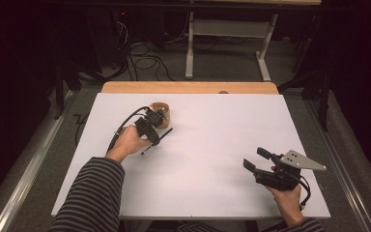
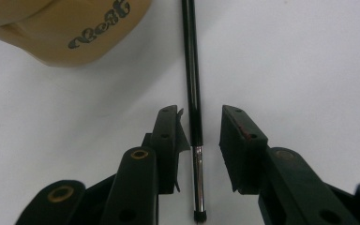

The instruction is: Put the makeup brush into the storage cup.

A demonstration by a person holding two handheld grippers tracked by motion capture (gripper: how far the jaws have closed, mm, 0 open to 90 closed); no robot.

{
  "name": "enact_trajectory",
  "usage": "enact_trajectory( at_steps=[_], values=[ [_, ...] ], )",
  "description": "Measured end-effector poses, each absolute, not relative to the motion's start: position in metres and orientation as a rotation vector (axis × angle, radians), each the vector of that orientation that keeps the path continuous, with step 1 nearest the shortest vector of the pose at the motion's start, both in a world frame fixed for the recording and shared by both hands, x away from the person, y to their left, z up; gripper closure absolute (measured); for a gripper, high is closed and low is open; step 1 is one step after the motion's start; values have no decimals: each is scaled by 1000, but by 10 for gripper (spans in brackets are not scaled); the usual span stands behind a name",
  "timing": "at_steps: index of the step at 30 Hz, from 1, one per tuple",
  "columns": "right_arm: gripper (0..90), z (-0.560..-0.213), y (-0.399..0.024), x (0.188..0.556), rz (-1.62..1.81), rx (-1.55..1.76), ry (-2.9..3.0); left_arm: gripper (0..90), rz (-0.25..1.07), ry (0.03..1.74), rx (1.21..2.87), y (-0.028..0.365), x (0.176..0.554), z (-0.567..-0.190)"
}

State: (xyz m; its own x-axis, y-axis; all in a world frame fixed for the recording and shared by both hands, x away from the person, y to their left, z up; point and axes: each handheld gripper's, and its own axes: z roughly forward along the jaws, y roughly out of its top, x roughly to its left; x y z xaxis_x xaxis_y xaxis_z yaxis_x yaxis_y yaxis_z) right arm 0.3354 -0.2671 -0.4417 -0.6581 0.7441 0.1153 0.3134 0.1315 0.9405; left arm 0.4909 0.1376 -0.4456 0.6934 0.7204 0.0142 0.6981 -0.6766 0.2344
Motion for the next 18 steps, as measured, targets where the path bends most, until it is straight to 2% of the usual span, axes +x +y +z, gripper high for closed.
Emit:
enact_trajectory(
  at_steps=[18],
  values=[
    [304,-442,-266,336,1524,1027,2054,725,139,1146,2708,139,491,-454]
  ],
)
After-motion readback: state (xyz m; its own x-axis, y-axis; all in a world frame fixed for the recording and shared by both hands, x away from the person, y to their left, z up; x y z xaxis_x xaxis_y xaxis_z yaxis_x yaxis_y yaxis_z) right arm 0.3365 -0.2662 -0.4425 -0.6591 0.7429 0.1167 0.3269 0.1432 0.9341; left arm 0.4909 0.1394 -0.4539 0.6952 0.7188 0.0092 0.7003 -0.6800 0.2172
